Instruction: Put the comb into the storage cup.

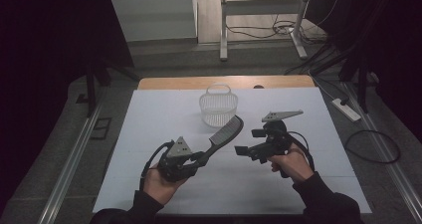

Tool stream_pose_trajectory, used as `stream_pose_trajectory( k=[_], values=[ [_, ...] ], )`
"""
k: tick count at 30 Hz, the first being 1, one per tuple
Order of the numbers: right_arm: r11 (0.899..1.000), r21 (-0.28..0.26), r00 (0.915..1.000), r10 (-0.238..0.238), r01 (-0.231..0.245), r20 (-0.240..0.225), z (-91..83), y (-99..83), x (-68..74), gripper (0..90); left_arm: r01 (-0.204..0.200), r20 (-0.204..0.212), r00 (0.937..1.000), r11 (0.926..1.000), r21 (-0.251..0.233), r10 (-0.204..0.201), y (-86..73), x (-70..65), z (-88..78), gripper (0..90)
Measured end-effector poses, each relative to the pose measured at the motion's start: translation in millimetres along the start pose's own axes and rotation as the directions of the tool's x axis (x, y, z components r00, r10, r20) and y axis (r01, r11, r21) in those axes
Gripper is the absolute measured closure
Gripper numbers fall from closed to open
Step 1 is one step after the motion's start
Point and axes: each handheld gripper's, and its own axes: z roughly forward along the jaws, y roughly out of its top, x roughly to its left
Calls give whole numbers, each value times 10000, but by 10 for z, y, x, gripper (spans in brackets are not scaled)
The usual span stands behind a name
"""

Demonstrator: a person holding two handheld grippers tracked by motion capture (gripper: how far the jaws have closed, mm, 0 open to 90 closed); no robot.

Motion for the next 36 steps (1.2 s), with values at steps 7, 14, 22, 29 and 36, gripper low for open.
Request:
stream_pose_trajectory(
  k=[7,14,22,29,36],
  values=[
    [9986,234,9984,474,-468,-300,119,103,-14,0,-62,2,10000,10000,-36,62,9,-15,17,722],
    [9957,513,9962,794,-774,-364,218,163,-35,0,-104,-17,9999,9999,-106,104,19,-23,28,722],
    [9899,741,9903,1257,-1212,-589,314,221,-68,0,-211,-65,9998,9998,-70,211,25,-38,37,722],
    [9847,834,9853,1585,-1530,-640,330,223,-102,86,-239,-146,9996,9997,-110,237,24,-48,39,722],
    [9799,655,9753,1944,-1882,-1050,302,211,-144,432,-336,-255,9991,9994,-31,335,20,-62,60,722]
  ],
)
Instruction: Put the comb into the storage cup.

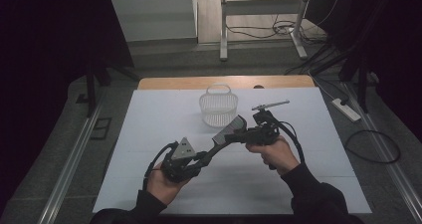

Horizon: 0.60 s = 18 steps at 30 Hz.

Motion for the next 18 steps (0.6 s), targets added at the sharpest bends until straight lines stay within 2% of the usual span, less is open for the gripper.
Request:
stream_pose_trajectory(
  k=[5,7,10,12,15,18],
  values=[
    [9995,-118,9986,288,-293,-441,-18,-14,-48,600,-35,-49,10000,10000,-5,35,-3,2,7,722],
    [9981,-197,9952,558,-576,-808,-25,-21,-85,650,-76,-50,10000,10000,31,76,-8,2,17,721],
    [9943,-333,9838,955,-1017,-1515,-31,-37,-149,722,-128,-56,9999,9999,84,128,-11,-1,38,720],
    [9903,-305,9715,1269,-1357,-2004,-28,-47,-188,764,-227,-132,9996,9996,174,230,-14,-7,58,720],
    [9801,-122,9399,1867,-1984,-2860,-18,-60,-220,833,-314,-216,9992,9989,347,322,-19,-11,95,718],
    [9815,-147,9443,1798,-1912,-2755,-16,-66,-202,835,-171,-129,9998,9993,344,175,-24,9,107,710]
  ],
)
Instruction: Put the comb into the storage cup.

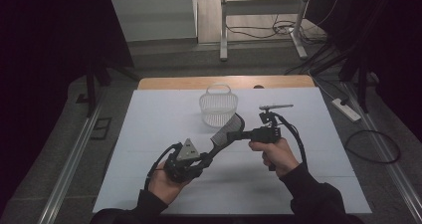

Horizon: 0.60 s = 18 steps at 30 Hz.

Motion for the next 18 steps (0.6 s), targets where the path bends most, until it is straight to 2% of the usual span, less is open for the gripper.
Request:
stream_pose_trajectory(
  k=[3,9,12,18],
  values=[
    [9998,-110,9999,-141,141,16,-9,-4,20,836,214,69,9997,9997,-90,-213,-1,29,-11,676],
    [9974,-269,9972,-664,673,330,-32,-8,74,836,625,174,9979,9978,-218,-622,-16,91,-31,494],
    [9958,-270,9950,-863,878,509,-40,-11,94,835,854,379,9957,9962,-197,-846,-27,133,-34,415],
    [9901,-287,9879,-1346,1371,768,-56,-16,130,835,1006,635,9930,9948,-183,-992,-53,182,-38,286]
  ],
)
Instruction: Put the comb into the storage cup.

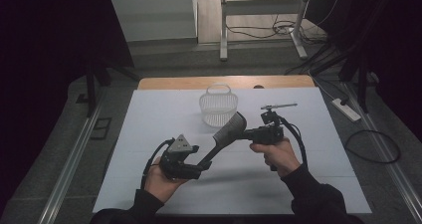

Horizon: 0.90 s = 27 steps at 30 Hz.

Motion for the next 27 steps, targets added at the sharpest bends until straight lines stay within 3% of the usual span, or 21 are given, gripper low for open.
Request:
stream_pose_trajectory(
  k=[6,12,19,24,27],
  values=[
    [9998,-119,9996,-177,180,219,-27,8,21,835,341,23,9994,9994,-49,-341,-9,48,-48,160],
    [9990,-204,9982,-391,401,447,-50,20,52,835,603,234,9979,9979,244,-609,-34,114,-79,63],
    [9962,-241,9928,-809,833,886,-94,43,96,835,454,205,9987,9987,226,-458,-74,153,-108,6],
    [9950,-229,9900,-944,973,1051,-112,49,112,835,70,166,9998,9992,393,-76,-105,167,-104,5],
    [9942,-271,9885,-1005,1042,1134,-127,57,117,835,189,320,9993,9988,459,-204,-128,189,-111,0]
  ],
)
